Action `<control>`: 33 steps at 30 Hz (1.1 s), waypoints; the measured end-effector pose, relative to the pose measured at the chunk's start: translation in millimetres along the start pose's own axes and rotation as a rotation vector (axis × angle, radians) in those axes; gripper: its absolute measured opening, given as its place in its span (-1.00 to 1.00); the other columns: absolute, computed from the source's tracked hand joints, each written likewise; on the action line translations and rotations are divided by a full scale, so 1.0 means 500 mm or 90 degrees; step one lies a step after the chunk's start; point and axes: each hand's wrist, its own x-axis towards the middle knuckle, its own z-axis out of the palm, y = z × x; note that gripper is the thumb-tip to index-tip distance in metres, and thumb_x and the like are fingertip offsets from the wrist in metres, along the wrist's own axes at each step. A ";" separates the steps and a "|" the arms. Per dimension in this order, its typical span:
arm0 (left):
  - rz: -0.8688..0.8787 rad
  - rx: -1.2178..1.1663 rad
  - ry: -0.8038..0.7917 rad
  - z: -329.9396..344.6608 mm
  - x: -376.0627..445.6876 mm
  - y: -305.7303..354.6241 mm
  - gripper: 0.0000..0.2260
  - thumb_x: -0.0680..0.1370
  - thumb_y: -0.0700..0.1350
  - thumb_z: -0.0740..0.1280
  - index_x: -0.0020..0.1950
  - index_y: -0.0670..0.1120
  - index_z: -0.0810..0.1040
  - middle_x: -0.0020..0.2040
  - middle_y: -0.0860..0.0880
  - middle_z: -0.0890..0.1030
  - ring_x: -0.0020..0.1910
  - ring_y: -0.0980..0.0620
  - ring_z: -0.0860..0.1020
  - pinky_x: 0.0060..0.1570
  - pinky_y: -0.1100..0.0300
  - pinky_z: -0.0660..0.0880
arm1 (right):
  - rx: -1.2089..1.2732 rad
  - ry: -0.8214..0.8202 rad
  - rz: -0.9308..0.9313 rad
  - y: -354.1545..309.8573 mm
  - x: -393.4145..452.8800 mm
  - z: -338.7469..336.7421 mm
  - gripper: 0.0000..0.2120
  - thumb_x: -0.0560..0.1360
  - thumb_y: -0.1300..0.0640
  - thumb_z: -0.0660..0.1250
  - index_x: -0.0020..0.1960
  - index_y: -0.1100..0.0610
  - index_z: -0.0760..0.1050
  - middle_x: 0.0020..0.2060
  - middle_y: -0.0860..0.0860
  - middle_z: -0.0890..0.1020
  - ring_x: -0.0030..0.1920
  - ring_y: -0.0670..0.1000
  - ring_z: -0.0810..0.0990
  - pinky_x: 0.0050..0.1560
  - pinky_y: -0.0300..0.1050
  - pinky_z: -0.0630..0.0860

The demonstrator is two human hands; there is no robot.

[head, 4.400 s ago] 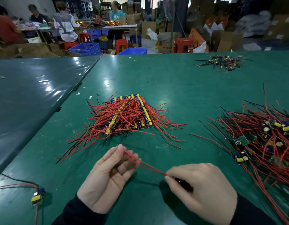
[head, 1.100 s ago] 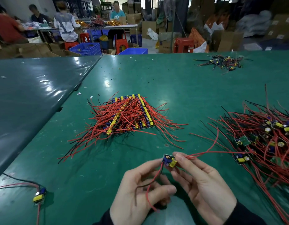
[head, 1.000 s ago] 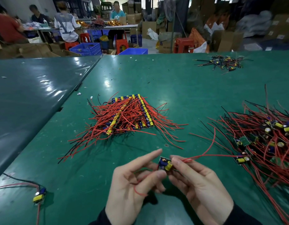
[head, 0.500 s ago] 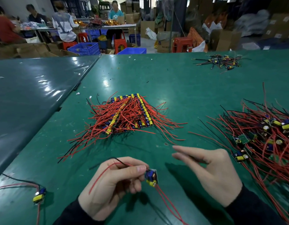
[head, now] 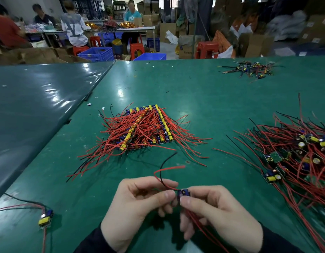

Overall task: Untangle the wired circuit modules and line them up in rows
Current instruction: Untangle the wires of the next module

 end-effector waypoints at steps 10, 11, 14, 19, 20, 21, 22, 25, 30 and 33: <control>0.178 0.168 0.048 0.005 -0.008 -0.008 -0.84 0.28 -0.04 0.51 -0.18 -0.03 0.71 -0.23 -0.12 0.69 -0.24 -0.02 0.65 -0.15 0.18 0.58 | -0.050 -0.039 0.002 -0.009 -0.009 0.001 -0.85 0.45 0.11 0.30 -0.20 0.18 0.57 -0.45 0.10 0.61 -0.47 -0.01 0.56 -0.39 -0.27 0.48; 0.189 0.180 0.056 0.005 -0.009 -0.008 -0.85 0.27 -0.04 0.51 -0.19 -0.02 0.71 -0.24 -0.11 0.69 -0.24 -0.02 0.65 -0.15 0.19 0.57 | -0.066 -0.040 -0.002 -0.008 -0.010 0.003 -0.86 0.45 0.12 0.31 -0.23 0.13 0.58 -0.44 0.10 0.61 -0.45 0.00 0.56 -0.37 -0.24 0.49; 0.202 0.219 0.064 0.007 -0.011 -0.011 -0.83 0.27 -0.04 0.50 -0.17 -0.02 0.71 -0.30 -0.07 0.68 -0.31 0.06 0.64 -0.21 0.30 0.53 | -0.192 -0.008 -0.038 -0.003 -0.015 0.007 -0.84 0.47 0.11 0.35 -0.27 0.11 0.54 -0.42 0.08 0.63 -0.40 0.01 0.57 -0.34 -0.15 0.50; 0.110 0.174 0.058 0.017 -0.011 -0.016 -0.79 0.19 -0.04 0.52 -0.23 -0.08 0.70 -0.36 -0.10 0.66 -0.37 0.07 0.59 -0.30 0.29 0.51 | -0.281 0.013 -0.040 -0.004 -0.016 0.007 -0.82 0.44 0.11 0.37 -0.30 0.16 0.53 -0.45 0.05 0.62 -0.43 -0.04 0.56 -0.36 -0.12 0.49; 0.052 0.096 0.022 0.014 -0.008 -0.014 -0.75 0.15 -0.06 0.55 -0.25 -0.14 0.69 -0.38 -0.11 0.64 -0.40 0.07 0.57 -0.34 0.29 0.50 | -0.190 -0.028 -0.002 -0.007 -0.014 0.008 -0.84 0.42 0.11 0.37 -0.30 0.15 0.55 -0.46 0.05 0.62 -0.45 -0.04 0.56 -0.37 -0.18 0.49; -0.016 0.001 -0.017 0.010 -0.006 -0.013 -0.72 0.10 -0.09 0.60 -0.28 -0.18 0.67 -0.40 -0.11 0.62 -0.43 0.06 0.54 -0.38 0.29 0.48 | -0.097 -0.073 0.029 -0.010 -0.012 0.009 -0.86 0.38 0.10 0.36 -0.31 0.14 0.57 -0.46 0.05 0.61 -0.47 -0.04 0.55 -0.37 -0.22 0.48; -0.078 -0.081 -0.058 0.005 -0.005 -0.012 -0.68 0.07 -0.10 0.64 -0.30 -0.20 0.66 -0.40 -0.13 0.60 -0.46 0.05 0.52 -0.42 0.28 0.47 | -0.019 -0.100 0.047 -0.012 -0.011 0.009 -0.85 0.35 0.08 0.36 -0.33 0.13 0.59 -0.47 0.05 0.61 -0.48 -0.05 0.55 -0.38 -0.24 0.46; -0.155 -0.186 -0.191 -0.006 -0.006 -0.009 -0.70 0.11 -0.10 0.65 -0.31 -0.18 0.63 -0.40 -0.12 0.56 -0.47 0.04 0.48 -0.43 0.29 0.43 | 0.109 -0.106 0.112 -0.010 -0.018 0.011 -0.78 0.25 -0.03 0.42 -0.40 0.12 0.61 -0.50 0.01 0.59 -0.50 -0.10 0.52 -0.41 -0.30 0.42; -0.144 -0.209 -0.258 -0.007 -0.005 -0.004 -0.80 0.26 -0.14 0.58 -0.22 -0.15 0.64 -0.36 -0.09 0.58 -0.49 0.04 0.52 -0.44 0.30 0.45 | 0.053 -0.176 0.133 -0.018 -0.015 0.004 -0.74 0.38 -0.08 0.33 -0.21 0.10 0.66 -0.47 -0.07 0.58 -0.51 -0.19 0.48 -0.44 -0.38 0.36; -0.126 -0.196 -0.260 -0.006 -0.005 -0.003 -0.82 0.28 -0.13 0.57 -0.21 -0.16 0.65 -0.37 -0.08 0.58 -0.53 0.08 0.51 -0.48 0.35 0.41 | 0.038 -0.179 0.116 -0.013 -0.016 0.007 -0.78 0.33 -0.08 0.36 -0.17 0.03 0.69 -0.40 -0.08 0.57 -0.43 -0.18 0.48 -0.35 -0.37 0.37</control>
